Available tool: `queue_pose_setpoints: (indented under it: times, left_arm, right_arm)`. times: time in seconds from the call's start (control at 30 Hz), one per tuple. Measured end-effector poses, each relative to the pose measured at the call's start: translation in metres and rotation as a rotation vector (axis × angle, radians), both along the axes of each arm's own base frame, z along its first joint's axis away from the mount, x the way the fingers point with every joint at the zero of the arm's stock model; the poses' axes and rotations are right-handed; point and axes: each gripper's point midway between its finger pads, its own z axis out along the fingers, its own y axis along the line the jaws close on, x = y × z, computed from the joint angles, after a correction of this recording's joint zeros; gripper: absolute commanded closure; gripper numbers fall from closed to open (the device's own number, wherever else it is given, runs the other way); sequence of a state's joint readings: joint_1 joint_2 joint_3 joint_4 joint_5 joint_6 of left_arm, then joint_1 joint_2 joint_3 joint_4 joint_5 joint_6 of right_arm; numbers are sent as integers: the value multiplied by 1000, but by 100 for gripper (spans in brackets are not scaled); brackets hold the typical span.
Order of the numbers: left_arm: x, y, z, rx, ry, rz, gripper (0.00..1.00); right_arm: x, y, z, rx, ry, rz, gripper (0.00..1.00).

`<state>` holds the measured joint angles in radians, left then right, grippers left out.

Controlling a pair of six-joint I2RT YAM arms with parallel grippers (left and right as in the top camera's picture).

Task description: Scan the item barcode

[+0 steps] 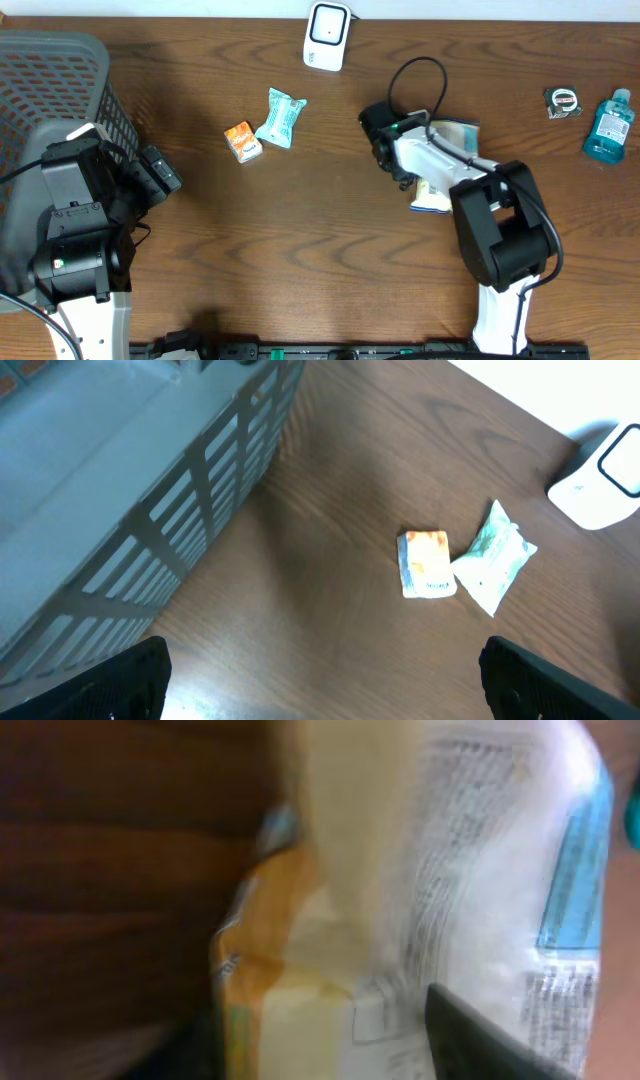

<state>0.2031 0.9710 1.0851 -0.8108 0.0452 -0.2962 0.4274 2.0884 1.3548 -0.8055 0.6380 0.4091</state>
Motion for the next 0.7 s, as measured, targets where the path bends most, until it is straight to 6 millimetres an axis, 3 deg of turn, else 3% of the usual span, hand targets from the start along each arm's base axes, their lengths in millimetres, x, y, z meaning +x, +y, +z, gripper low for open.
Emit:
queue_pose_setpoints:
  times: [0.1, 0.4, 0.53, 0.7]
  left_arm:
    - [0, 0, 0, 0, 0, 0, 2]
    - [0, 0, 0, 0, 0, 0, 2]
    - [0, 0, 0, 0, 0, 0, 3]
    - [0, 0, 0, 0, 0, 0, 2]
  right_arm:
    - [1, 1, -4, 32, 6, -9, 98]
    - [8, 16, -1, 142, 28, 9, 99]
    - [18, 48, 7, 338, 41, 58, 99]
    - [26, 98, 32, 702, 48, 168, 99]
